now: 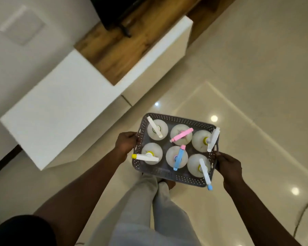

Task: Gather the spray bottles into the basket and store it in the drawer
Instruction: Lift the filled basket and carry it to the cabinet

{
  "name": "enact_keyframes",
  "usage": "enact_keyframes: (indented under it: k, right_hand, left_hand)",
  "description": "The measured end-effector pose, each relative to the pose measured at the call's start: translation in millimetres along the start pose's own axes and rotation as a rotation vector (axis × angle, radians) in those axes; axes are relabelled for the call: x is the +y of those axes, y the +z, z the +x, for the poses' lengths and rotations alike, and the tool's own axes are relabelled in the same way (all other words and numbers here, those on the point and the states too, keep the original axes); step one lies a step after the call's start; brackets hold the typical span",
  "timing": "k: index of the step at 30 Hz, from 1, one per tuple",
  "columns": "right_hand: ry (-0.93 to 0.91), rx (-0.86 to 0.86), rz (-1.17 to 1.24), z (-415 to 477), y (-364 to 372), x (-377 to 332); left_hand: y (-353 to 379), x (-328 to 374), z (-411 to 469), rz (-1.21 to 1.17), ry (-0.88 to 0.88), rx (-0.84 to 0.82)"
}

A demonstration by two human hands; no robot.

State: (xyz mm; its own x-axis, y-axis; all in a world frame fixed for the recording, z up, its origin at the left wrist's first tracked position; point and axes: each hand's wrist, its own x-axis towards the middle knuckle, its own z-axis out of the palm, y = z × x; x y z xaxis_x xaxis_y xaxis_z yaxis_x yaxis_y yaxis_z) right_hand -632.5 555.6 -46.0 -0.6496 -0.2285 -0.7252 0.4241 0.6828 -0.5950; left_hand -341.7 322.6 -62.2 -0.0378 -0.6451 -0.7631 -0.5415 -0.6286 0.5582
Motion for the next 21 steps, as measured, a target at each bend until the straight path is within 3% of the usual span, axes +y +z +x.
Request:
enact_keyframes:
  k: [7, 21]
  right_hand:
    - [-0.062, -0.142, -0.133, -38, 80, -69]
    - [-0.304, -0.406, -0.456, -77, 348, -166]
  left_hand:
    - [-99, -22, -27, -0.221, -0.043, 0.108]
    - [-283, -87, 14, -0.549, -0.139, 0.363]
